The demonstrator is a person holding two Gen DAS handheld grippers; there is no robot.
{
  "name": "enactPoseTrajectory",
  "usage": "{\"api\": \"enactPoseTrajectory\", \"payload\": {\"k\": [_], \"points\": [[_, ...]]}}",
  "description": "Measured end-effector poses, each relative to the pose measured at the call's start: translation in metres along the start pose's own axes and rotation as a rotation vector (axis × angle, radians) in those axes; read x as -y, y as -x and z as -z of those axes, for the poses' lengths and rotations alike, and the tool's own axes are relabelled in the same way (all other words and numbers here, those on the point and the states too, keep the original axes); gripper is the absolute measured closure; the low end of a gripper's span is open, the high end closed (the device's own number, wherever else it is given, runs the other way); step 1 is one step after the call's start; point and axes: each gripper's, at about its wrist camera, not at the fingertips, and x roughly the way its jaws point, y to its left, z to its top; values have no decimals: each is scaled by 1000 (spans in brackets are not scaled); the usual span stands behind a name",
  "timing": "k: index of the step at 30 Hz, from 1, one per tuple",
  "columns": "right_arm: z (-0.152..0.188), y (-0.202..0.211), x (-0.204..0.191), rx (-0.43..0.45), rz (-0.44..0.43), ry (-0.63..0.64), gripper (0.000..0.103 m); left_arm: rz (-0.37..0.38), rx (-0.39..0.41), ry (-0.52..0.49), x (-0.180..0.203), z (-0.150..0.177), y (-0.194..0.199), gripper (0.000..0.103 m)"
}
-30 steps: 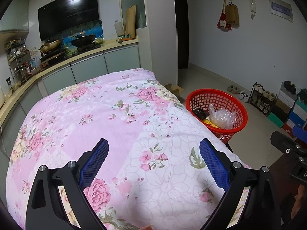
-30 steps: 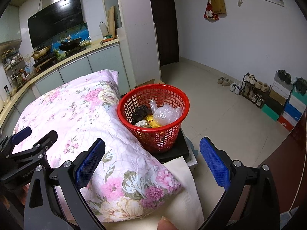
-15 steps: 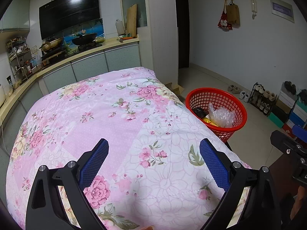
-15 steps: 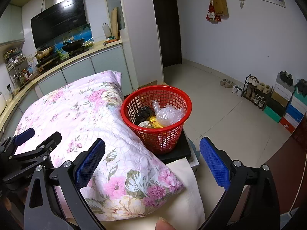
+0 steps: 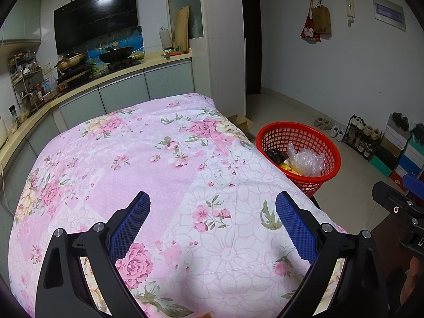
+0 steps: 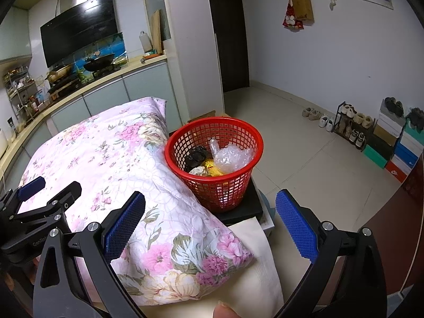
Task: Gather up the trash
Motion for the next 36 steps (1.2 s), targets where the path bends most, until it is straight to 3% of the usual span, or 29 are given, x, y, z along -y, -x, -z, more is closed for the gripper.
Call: {"api": "enactPoseTrajectory", "payload": {"k": [36], "points": [[0,-2,5,-5,2,-8,7,2,2,-4,1,-1,0,11]]}}
